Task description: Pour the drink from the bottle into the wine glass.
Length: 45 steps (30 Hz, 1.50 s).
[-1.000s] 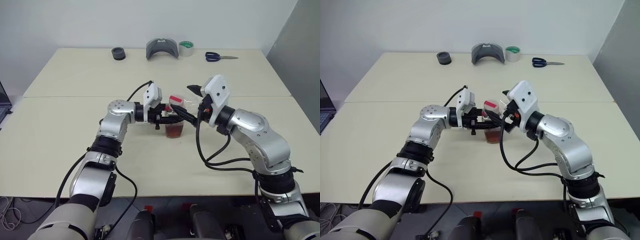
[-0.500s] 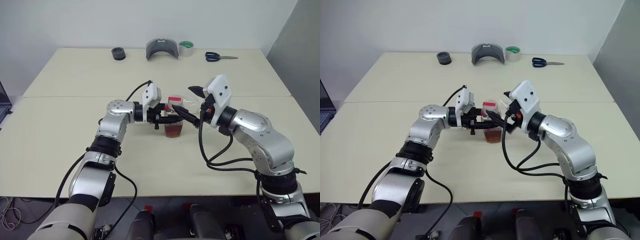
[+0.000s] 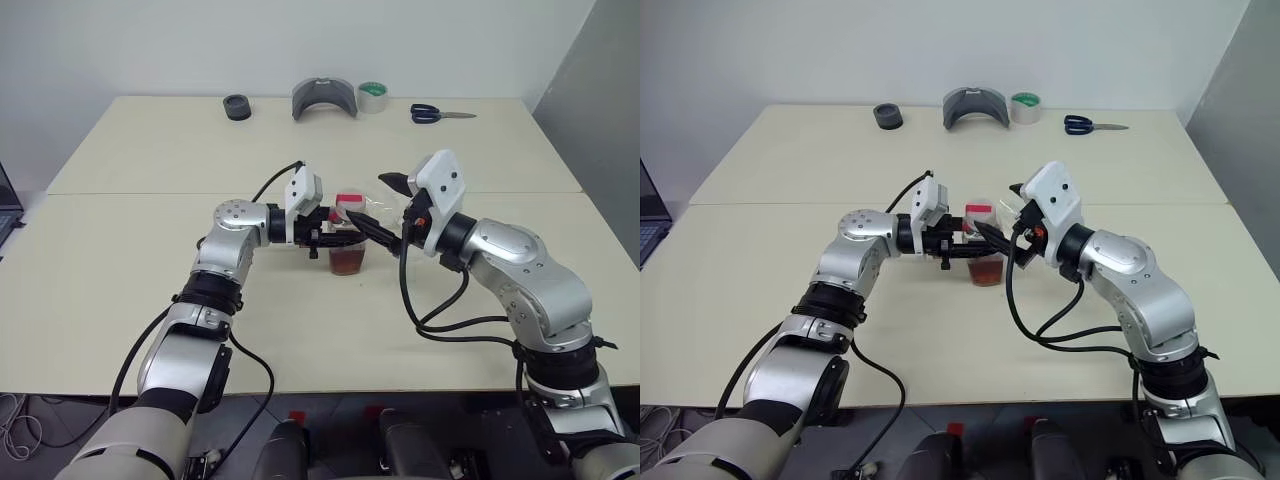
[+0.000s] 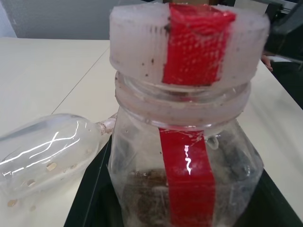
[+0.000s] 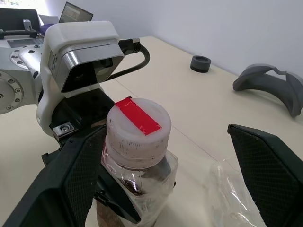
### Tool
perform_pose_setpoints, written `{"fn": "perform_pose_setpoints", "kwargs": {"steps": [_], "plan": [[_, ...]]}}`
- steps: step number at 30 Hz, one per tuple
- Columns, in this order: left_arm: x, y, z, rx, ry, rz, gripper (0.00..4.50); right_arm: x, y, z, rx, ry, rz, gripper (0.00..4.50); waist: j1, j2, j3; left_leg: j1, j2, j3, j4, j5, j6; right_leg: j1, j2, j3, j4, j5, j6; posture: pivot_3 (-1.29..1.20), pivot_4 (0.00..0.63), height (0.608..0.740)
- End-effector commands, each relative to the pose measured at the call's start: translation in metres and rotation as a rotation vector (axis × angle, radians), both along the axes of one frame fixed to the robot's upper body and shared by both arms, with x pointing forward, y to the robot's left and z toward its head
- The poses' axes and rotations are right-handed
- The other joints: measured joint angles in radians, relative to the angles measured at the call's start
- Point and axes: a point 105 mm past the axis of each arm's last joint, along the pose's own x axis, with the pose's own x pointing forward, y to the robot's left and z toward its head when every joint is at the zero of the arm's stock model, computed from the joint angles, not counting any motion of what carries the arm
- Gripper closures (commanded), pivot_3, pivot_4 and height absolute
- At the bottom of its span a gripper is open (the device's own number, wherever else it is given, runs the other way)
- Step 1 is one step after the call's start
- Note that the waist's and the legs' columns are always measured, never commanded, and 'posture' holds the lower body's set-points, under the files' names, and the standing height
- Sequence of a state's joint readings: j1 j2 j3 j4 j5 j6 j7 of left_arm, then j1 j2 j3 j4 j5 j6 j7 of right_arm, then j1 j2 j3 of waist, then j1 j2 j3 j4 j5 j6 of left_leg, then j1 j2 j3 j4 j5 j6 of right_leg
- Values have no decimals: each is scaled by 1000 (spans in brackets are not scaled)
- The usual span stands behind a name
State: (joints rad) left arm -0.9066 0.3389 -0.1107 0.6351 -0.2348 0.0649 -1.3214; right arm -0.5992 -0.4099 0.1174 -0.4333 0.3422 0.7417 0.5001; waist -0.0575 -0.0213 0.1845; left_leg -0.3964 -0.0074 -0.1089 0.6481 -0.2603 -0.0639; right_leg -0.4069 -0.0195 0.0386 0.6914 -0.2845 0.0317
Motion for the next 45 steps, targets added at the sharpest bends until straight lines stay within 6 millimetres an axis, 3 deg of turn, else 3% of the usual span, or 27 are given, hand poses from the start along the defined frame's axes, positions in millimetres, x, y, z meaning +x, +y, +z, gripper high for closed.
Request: {"fn": "perform_pose_setpoints", "kwargs": {"steps": [1, 24, 45], "plan": [[-1, 0, 19, -30, -61, -13, 2721, -3, -6, 12, 20, -43, -15, 161, 0, 0, 0, 0, 0, 0, 0, 0, 0, 0, 0, 0, 0, 0, 0, 0, 150, 740], [0, 1, 17, -32, -61, -8, 2721, -18, 4, 13, 69, 26, 112, 161, 0, 0, 0, 0, 0, 0, 0, 0, 0, 0, 0, 0, 0, 0, 0, 0, 150, 740], [-1, 0, 15, -32, -68, -7, 2721, 1, 24, 12, 57, 53, 144, 161, 0, 0, 0, 0, 0, 0, 0, 0, 0, 0, 0, 0, 0, 0, 0, 0, 150, 740]]}}
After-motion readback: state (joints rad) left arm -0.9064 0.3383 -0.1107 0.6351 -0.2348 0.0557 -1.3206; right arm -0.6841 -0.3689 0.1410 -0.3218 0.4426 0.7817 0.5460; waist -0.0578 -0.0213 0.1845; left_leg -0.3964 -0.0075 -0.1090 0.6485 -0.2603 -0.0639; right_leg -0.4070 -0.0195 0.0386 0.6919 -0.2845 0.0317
